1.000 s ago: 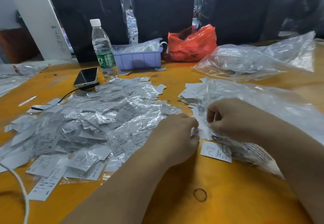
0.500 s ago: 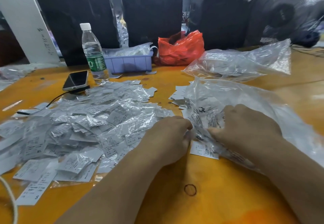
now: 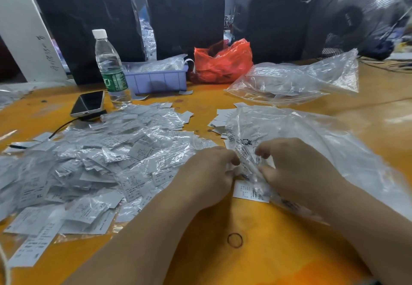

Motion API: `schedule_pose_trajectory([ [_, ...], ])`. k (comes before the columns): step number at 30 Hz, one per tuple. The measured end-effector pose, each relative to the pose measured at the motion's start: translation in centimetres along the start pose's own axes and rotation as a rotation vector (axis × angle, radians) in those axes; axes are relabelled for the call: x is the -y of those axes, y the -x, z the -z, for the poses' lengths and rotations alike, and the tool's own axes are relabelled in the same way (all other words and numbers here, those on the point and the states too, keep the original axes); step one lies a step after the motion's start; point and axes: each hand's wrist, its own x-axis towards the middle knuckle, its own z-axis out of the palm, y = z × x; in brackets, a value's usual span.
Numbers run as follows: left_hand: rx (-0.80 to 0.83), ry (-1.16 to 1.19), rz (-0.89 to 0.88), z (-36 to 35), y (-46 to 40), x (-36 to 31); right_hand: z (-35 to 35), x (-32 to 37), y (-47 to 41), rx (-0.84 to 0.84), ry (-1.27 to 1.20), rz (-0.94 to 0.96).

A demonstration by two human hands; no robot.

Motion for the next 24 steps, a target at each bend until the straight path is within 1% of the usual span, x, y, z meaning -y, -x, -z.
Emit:
schedule_pose_trajectory([
  [1,0.000,0.004,0.001,0.0,0.0,0.0,0.4,0.0,0.3,-0.030,0.007,-0.025],
  [2,0.000,0.006,0.001,0.0,0.0,0.0,0.7,-0.3,0.6,-0.072,0.059,-0.039],
  [3,0.001,0.006,-0.001,0.0,0.0,0.0,1.1,-0.6,0.9,-0.074,0.142,-0.073],
  [5,0.008,0.001,-0.006,0.0,0.0,0.0,1.1,-1.2,1.5,0.018,0.326,-0.164],
  [6,0.012,-0.003,-0.008,0.0,0.0,0.0,0.9,-1.2,1.8,0.081,0.356,-0.197],
  [8,0.017,-0.007,-0.011,0.0,0.0,0.0,0.2,-1.2,2.4,0.151,0.308,-0.228],
  [9,0.018,-0.004,-0.009,0.0,0.0,-0.1,-0.3,-1.1,2.5,0.148,0.272,-0.221],
  [15,0.023,0.020,0.001,0.2,0.2,-0.4,-0.5,-0.9,3.1,0.005,0.141,-0.071],
  [17,0.018,0.029,0.005,0.2,0.3,-0.4,0.1,-0.8,3.5,-0.024,0.179,-0.079],
  [18,0.017,0.030,0.006,0.2,0.3,-0.4,0.4,-0.7,3.7,-0.019,0.227,-0.111],
  [19,0.017,0.031,0.006,0.2,0.3,-0.4,0.7,-0.7,3.8,0.010,0.282,-0.159],
  [21,0.017,0.030,0.003,0.2,0.3,-0.4,0.9,-0.6,3.9,0.132,0.341,-0.254],
  [23,0.022,0.028,0.001,0.2,0.3,-0.4,0.7,-0.5,3.7,0.237,0.298,-0.284],
  [24,0.025,0.027,0.000,0.2,0.4,-0.5,0.5,-0.4,3.6,0.243,0.266,-0.275],
])
